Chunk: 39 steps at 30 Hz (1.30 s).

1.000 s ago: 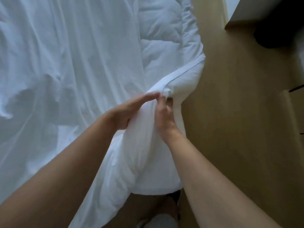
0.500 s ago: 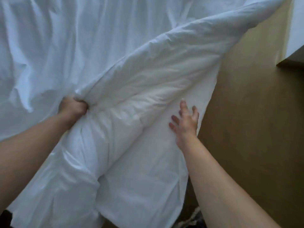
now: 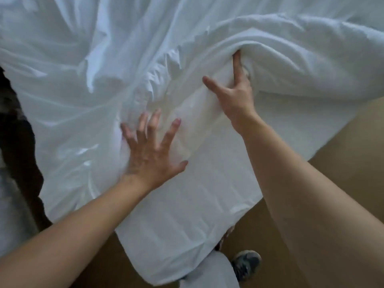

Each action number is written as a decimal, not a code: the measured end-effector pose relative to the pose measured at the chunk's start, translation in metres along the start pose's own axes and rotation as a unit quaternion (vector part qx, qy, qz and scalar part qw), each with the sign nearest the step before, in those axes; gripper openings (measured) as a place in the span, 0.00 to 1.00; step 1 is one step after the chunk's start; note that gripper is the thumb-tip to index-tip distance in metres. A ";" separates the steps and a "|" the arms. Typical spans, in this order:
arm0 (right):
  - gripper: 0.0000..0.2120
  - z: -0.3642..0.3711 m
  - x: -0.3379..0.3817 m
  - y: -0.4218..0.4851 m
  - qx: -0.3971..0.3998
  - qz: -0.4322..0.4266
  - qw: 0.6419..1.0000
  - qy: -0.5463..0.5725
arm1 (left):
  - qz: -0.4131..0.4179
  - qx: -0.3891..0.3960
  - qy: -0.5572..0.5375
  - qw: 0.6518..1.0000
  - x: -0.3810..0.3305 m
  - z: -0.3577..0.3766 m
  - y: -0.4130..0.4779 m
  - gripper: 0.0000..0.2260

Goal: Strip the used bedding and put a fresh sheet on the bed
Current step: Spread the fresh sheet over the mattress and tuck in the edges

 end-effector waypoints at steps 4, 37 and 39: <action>0.49 0.041 0.046 0.077 0.102 -0.016 0.962 -0.253 | -0.153 0.188 0.007 0.970 0.074 0.023 0.025 0.56; 0.47 0.245 0.063 0.314 0.238 -0.250 0.687 -0.640 | -0.425 -0.143 -0.040 0.893 0.337 -0.034 0.224 0.10; 0.44 0.259 0.067 0.371 0.279 -0.185 0.683 -0.649 | -0.323 -0.122 -0.078 0.935 0.292 -0.007 0.210 0.09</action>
Point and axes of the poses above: each hand's wrist, its own y-axis towards the middle knuckle, its own z-axis out of the palm, x = y × z, the point moved 5 cm from there along y, towards the middle knuckle, and after that the axes turned 12 degrees about x, right-handed, at the moved point
